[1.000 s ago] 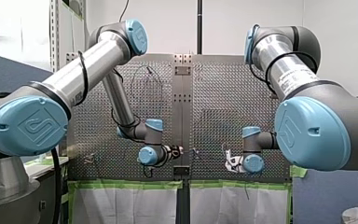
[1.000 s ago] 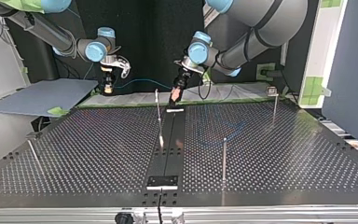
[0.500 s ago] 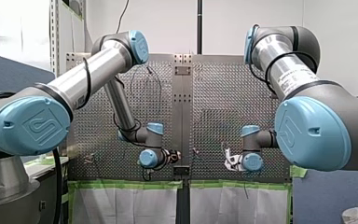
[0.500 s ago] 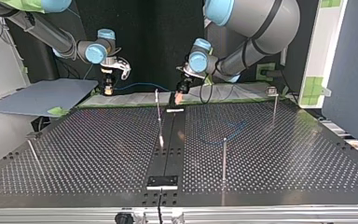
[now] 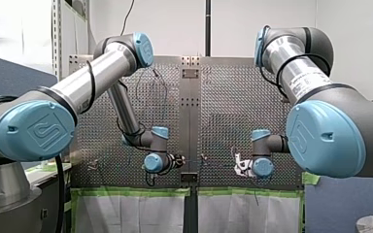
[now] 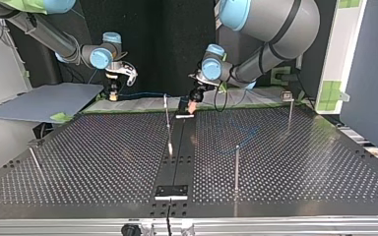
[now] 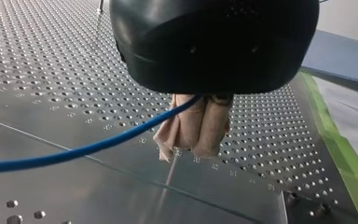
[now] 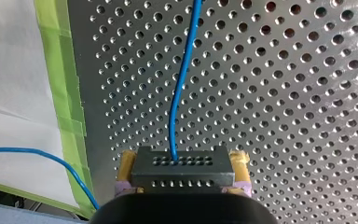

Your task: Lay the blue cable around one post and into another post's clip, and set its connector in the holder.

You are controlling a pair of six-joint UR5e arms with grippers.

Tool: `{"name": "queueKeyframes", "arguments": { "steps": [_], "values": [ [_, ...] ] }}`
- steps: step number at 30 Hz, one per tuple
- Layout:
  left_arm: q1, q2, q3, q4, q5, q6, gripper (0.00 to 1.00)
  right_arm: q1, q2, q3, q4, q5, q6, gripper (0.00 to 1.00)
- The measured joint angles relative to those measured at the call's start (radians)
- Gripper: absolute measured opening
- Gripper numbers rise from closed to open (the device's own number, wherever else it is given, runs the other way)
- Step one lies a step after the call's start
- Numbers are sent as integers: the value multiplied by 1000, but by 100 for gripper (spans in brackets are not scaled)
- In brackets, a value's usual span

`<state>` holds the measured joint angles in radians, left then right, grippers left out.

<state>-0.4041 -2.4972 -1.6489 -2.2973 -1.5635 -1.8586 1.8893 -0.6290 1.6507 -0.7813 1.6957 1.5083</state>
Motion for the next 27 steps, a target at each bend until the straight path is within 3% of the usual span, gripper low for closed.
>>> {"name": "queueKeyframes", "arguments": {
  "steps": [11,27],
  "values": [
    [2,0,5,3,-6,9,1,-1,-1,-18,7,30,3,0],
    [4,-1,28,-11,-5,-2,1,-1,0,-41,26,32,-3,0]
  ]
}}
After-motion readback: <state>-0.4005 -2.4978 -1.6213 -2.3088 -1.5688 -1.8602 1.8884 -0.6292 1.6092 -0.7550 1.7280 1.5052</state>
